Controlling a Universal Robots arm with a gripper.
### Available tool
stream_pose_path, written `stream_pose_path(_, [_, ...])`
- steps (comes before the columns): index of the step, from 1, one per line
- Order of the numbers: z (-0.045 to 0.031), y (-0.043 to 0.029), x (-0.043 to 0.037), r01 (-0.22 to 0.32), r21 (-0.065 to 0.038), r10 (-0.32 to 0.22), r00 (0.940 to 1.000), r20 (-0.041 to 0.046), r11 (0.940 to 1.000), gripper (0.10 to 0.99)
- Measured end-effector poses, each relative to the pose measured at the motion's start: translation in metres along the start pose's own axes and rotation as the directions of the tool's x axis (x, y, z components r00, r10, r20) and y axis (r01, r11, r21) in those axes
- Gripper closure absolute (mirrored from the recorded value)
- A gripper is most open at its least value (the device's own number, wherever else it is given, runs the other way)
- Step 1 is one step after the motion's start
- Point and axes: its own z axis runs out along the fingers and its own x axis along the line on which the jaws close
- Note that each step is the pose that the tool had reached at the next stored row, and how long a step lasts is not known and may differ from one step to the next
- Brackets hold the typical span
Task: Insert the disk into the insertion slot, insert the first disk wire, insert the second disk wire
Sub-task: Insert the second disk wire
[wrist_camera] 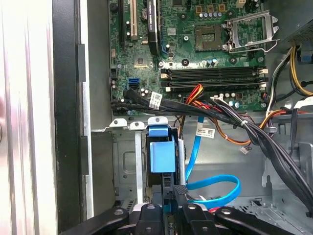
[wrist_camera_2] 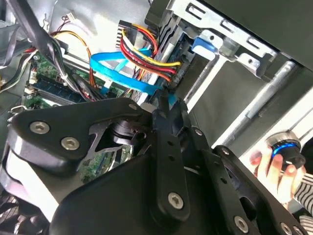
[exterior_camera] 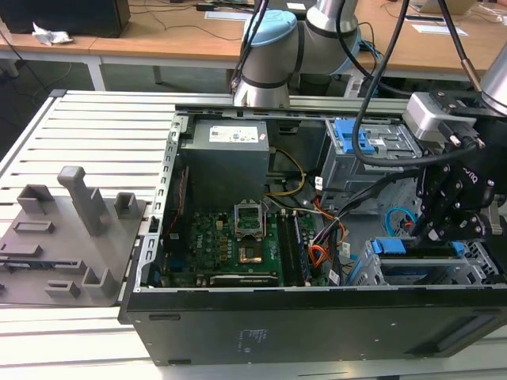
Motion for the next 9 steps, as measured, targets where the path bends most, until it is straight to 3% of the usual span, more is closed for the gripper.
stream_pose_path(1, [-0.0108,0.0005,0.0003,0.000,0.000,0.000,1.0000,0.0000,1.0000,0.851])
stream_pose_path(3, [-0.0223,0.0012,-0.0008,0.000,0.000,0.000,1.0000,-0.0002,1.0000,0.867])
stream_pose_path(6, [-0.0320,0.0023,-0.0005,0.000,0.000,0.000,1.0000,0.0026,1.0000,0.980])
stream_pose_path(8, [-0.0320,0.0053,-0.0003,0.001,-0.001,-0.001,0.9998,0.0223,1.0000,0.980])
stream_pose_path(9, [-0.0317,0.0100,0.0000,0.002,-0.002,-0.002,0.9993,0.0370,1.0000,0.980])
